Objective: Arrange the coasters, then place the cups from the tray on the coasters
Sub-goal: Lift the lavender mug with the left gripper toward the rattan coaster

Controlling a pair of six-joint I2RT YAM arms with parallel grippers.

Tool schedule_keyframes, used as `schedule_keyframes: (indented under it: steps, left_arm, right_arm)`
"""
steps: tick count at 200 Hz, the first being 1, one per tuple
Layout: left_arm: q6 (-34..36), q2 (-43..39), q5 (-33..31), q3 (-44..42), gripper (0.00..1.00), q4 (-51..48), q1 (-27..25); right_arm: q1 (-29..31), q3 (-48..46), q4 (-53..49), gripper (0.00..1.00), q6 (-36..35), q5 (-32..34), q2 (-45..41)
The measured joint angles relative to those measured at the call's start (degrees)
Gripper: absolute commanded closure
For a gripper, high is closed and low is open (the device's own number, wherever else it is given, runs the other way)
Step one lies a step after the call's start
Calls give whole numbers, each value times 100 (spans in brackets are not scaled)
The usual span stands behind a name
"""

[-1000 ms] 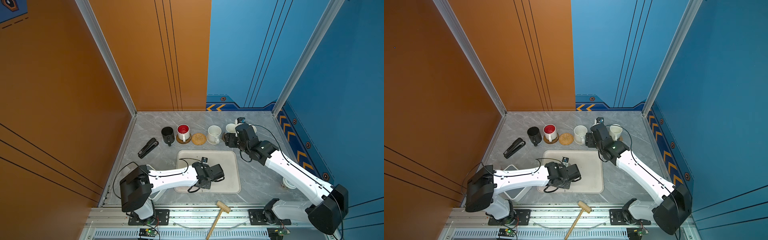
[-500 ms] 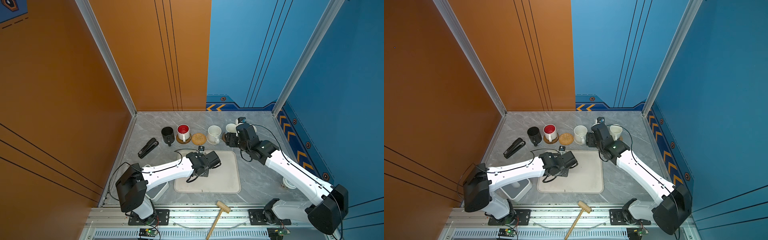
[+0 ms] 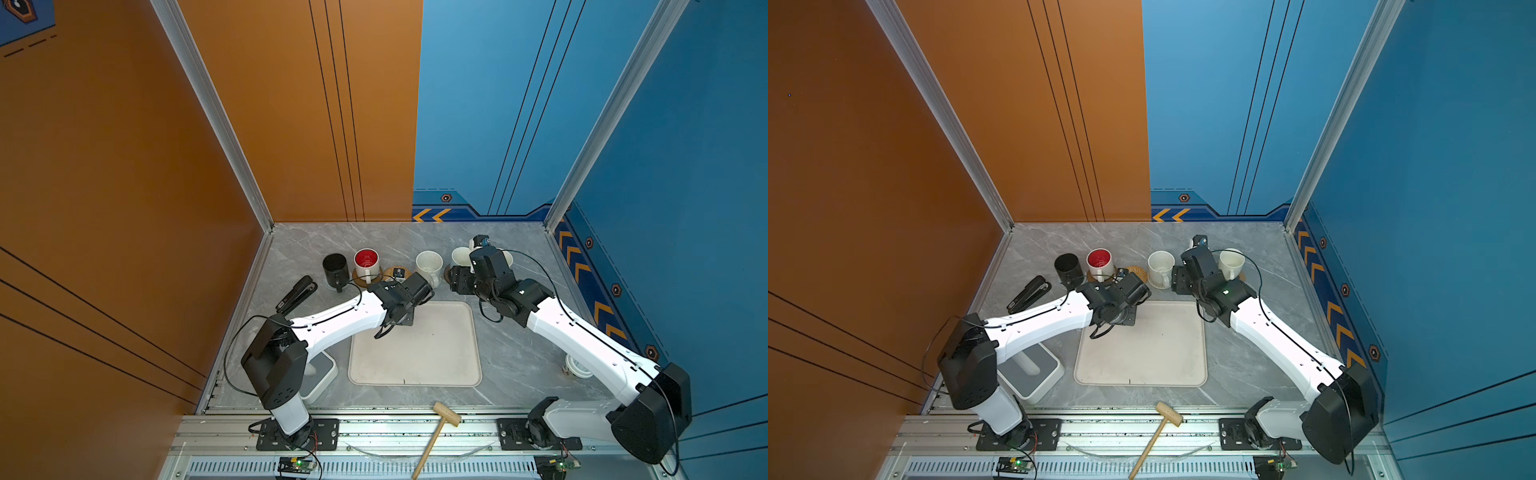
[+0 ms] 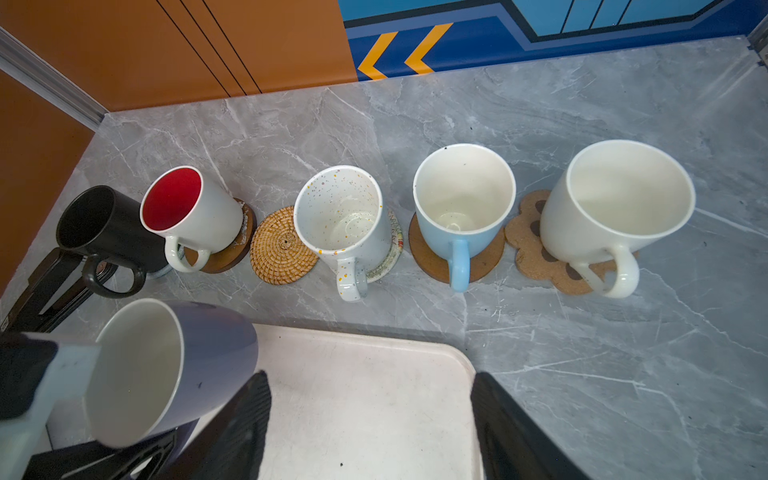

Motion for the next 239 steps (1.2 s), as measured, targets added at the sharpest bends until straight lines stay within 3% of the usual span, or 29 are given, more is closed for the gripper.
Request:
schedule_keyframes:
  steps: [90, 239]
  left_arm:
    - [640, 1014, 107, 1182, 100, 157, 595]
    - [861, 1937, 350, 1917, 100, 354, 1097]
  right_arm:
    - [-31, 72, -2, 25, 0, -46, 157]
    - [-138, 151, -4, 25, -2, -157, 476]
